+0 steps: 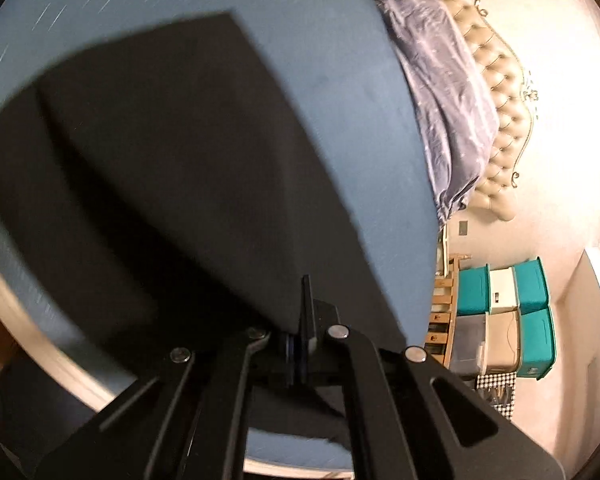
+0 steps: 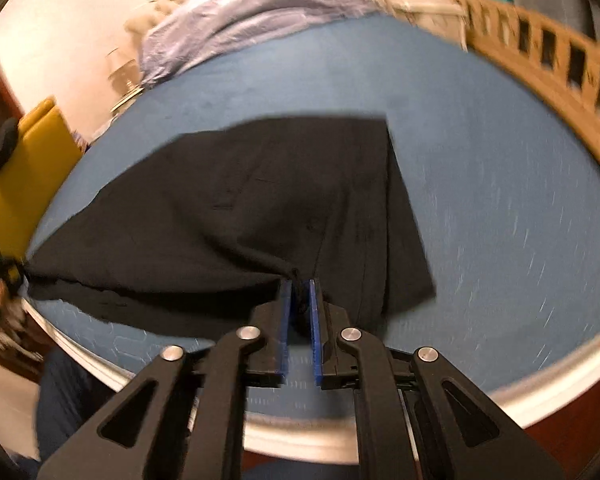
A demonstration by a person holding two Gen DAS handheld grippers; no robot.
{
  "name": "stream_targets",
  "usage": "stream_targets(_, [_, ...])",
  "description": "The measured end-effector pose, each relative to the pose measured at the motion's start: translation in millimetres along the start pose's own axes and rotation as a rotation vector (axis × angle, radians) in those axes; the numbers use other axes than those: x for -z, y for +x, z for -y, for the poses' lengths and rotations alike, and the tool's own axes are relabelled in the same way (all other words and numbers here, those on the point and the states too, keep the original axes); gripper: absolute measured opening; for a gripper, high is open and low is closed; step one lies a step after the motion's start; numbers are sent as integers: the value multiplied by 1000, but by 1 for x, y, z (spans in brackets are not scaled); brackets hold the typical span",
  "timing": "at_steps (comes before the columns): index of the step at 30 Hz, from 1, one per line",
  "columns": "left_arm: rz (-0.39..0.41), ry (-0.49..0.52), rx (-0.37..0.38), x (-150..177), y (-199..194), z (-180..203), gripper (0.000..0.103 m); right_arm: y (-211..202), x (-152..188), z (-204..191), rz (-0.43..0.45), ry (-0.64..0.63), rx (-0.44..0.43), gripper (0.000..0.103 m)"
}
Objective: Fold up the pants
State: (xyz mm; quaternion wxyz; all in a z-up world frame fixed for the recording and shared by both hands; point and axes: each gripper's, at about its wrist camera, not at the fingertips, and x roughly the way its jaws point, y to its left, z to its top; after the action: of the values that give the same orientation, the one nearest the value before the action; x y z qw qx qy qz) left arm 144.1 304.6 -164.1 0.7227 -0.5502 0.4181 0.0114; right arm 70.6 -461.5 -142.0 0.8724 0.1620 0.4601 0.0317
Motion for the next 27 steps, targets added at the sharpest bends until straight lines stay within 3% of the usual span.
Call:
stream_targets(1, [0,-1,-19,2,1,-8,3,-5,4,5,17,61,43,55])
stream_targets(2, [1,-9,-38,3,1,-15,15,-11,8,9,40,108,67,77])
stream_targets(3, [5,-18,-26,3,-2,-21,24,-22,15,14,78,189,51,82])
stream_targets(4, [11,-26,21,2,-5,-25,29,-27,19,18,86,252,11,83])
stream_targets(6, [25,-21,44,-2,-11,-26,40,-34,29,27,93,383,-49,82])
stream_targets(9, [37,-10,58,-7,-18,-28,44,-32,39,35,112,526,-173,71])
stream_targets(15, [46,-61,131,-13,-29,-41,43,0,27,40,111,713,-366,65])
stream_targets(17, [47,-70,147,-8,-36,-53,42,6,26,48,123,760,-377,64])
stream_targets(19, [51,-77,162,-10,-37,-54,35,9,24,49,133,778,-383,64])
stream_targets(22, [47,-78,188,-12,-39,-57,21,15,24,52,154,824,-422,50])
stream_targets(25, [51,-97,208,-15,-41,-60,17,8,17,51,215,784,-359,14])
stream_targets(27, [60,-111,221,-15,-43,-61,17,4,12,48,240,737,-336,12])
